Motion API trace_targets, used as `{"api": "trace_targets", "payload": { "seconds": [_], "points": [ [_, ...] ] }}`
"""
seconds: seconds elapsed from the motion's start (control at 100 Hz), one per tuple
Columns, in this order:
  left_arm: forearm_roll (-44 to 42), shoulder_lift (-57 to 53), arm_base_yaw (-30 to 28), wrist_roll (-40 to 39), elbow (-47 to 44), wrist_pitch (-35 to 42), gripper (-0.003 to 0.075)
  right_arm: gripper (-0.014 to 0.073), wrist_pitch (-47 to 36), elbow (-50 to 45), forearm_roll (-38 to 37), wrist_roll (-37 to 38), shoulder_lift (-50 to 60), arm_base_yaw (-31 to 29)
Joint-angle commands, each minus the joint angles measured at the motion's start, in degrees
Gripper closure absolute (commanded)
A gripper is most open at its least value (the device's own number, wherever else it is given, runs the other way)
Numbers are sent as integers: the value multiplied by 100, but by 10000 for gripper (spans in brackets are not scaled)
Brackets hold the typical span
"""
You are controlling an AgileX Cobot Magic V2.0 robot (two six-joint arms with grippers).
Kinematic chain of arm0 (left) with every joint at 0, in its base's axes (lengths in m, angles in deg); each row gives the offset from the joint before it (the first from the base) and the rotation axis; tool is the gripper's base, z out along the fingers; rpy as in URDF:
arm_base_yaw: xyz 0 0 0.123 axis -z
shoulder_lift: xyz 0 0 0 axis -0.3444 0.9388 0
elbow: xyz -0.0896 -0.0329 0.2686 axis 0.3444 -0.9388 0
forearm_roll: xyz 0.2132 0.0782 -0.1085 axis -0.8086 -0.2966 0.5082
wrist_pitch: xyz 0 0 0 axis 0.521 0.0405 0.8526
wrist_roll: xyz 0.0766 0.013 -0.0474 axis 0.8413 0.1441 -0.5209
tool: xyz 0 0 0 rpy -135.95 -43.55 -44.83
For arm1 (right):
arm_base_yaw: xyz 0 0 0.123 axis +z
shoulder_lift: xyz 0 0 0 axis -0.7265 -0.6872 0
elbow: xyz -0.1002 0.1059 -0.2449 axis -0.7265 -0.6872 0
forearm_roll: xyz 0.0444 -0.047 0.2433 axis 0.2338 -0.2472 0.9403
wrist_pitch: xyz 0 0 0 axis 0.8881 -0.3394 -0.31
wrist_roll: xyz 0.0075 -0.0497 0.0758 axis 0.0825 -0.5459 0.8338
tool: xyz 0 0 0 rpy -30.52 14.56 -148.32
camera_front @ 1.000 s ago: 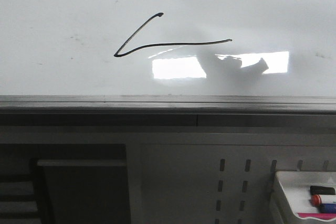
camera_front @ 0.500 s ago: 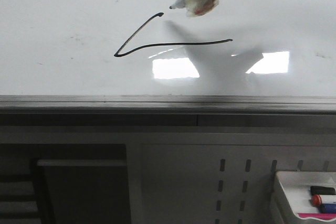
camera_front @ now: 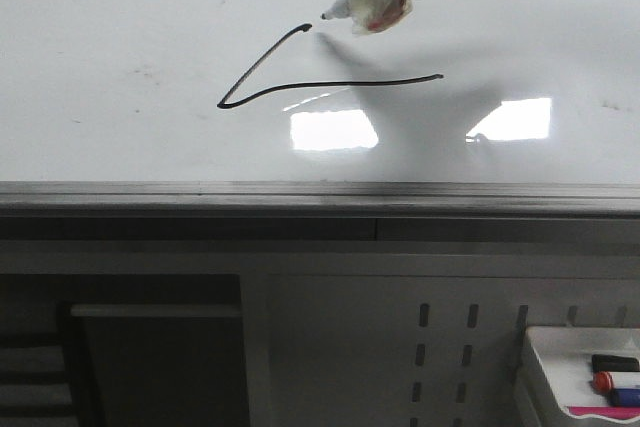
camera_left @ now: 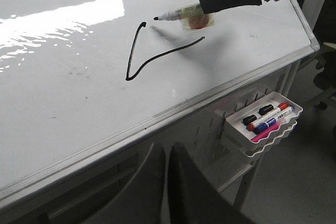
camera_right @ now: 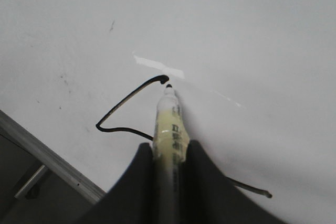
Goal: Write number 4 on whiteboard
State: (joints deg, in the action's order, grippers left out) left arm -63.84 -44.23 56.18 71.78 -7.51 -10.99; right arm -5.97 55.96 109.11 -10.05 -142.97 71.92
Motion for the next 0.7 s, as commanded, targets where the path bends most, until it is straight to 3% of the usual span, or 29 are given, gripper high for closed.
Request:
{"api": "trace_targets", "payload": {
  "seconds": [0.0,0.47,0.69],
  "points": [
    [62,37,-9,-53,132,465,741,654,-349,209,107,-27,108,-2],
    [83,37,-9,-53,132,465,741,654,-288,209,121,-27,-142,-2],
    [83,37,-9,-53,132,465,741,653,326,120,142,-27,-142,18]
  ]
}}
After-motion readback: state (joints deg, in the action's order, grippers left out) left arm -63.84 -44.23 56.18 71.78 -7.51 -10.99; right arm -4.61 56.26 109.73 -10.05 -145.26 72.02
